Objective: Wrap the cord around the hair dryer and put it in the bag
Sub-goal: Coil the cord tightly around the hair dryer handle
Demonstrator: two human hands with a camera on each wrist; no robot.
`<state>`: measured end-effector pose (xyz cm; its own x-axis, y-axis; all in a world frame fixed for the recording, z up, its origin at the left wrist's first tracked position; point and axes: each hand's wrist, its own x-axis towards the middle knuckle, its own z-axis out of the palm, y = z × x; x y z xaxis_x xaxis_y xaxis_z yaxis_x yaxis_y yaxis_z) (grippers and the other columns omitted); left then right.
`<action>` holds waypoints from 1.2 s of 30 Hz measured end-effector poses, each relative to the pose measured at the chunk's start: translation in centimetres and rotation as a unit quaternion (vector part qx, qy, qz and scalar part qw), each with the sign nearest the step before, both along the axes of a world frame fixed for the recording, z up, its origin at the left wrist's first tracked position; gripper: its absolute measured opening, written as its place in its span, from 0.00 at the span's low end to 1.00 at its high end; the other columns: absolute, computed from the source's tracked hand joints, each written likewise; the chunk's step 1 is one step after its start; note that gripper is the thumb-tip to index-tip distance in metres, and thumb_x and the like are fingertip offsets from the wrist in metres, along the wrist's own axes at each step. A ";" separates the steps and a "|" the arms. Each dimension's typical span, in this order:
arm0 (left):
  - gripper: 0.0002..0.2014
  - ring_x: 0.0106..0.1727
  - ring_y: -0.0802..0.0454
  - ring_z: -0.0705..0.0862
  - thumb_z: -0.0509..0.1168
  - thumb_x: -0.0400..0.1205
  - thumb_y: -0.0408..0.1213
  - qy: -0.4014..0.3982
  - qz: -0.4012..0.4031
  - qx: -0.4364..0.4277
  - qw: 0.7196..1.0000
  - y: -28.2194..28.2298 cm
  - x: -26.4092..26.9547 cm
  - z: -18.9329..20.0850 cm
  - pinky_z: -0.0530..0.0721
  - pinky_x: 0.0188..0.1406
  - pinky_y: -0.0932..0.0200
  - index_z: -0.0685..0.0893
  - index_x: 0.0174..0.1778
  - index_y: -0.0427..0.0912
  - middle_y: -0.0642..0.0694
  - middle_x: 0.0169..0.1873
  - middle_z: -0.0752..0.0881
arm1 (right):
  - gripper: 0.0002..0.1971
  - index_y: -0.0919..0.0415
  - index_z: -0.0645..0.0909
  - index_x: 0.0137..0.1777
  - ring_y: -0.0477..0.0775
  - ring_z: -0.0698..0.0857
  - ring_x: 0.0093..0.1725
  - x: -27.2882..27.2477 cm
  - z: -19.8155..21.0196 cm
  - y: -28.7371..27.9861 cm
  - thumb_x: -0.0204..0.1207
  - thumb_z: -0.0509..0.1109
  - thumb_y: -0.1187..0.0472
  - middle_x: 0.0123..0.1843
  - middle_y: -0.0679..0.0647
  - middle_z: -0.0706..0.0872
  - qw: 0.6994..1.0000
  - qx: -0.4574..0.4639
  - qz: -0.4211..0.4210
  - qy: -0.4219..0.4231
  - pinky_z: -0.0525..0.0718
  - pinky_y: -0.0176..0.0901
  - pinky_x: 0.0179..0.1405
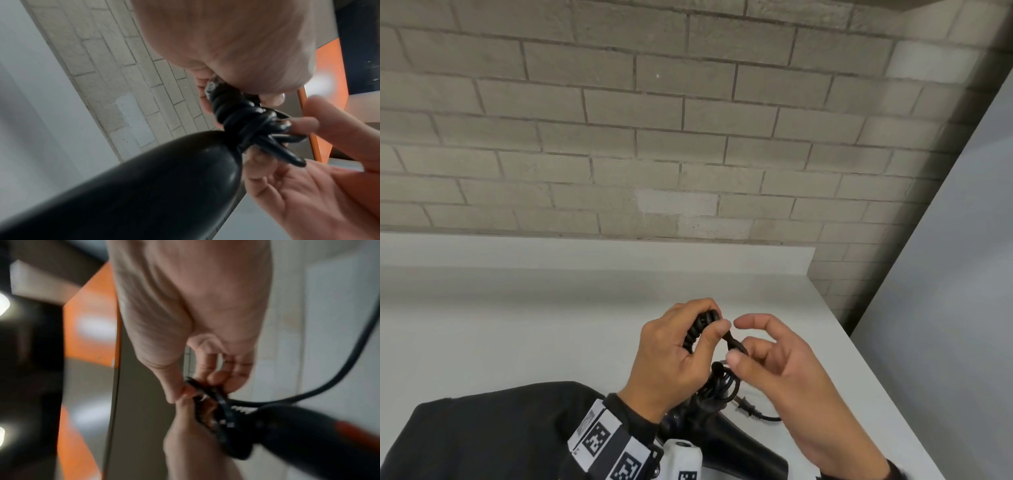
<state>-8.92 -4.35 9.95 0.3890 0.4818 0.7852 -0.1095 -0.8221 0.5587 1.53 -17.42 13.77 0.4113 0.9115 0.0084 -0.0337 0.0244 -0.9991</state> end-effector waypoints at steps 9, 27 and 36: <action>0.15 0.29 0.71 0.75 0.63 0.84 0.48 0.011 0.045 0.030 0.998 0.3 0.0 0.1 0.70 0.33 0.78 0.87 0.44 0.41 0.62 0.30 0.81 | 0.19 0.32 0.74 0.54 0.52 0.86 0.50 -2.4 -2.2 -0.6 0.74 0.75 0.58 0.43 0.45 0.90 0.968 0.067 -0.129 -0.206 0.84 0.35 0.47; 0.18 0.31 0.56 0.80 0.64 0.85 0.47 -0.026 0.095 0.109 0.989 0.0 0.7 0.0 0.78 0.35 0.67 0.87 0.37 0.37 0.51 0.28 0.84 | 0.50 0.64 0.80 0.64 0.58 0.87 0.35 -2.2 0.2 -1.6 0.37 0.94 0.55 0.41 0.67 0.89 0.945 0.197 -0.049 0.254 0.81 0.42 0.18; 0.17 0.30 0.59 0.78 0.64 0.84 0.49 -0.016 0.106 0.084 0.991 -0.1 0.8 -0.2 0.77 0.32 0.68 0.88 0.38 0.40 0.54 0.27 0.83 | 0.08 0.42 0.89 0.44 0.45 0.89 0.52 -3.5 -4.9 -0.8 0.67 0.77 0.44 0.47 0.39 0.92 0.929 0.171 -0.225 -0.237 0.84 0.30 0.51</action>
<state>-8.11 -4.49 9.77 0.2667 0.4120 0.8713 0.0611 -0.9095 0.4113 -2.01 -18.22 8.88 0.6264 0.5588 0.5435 0.4992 0.2479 -0.8303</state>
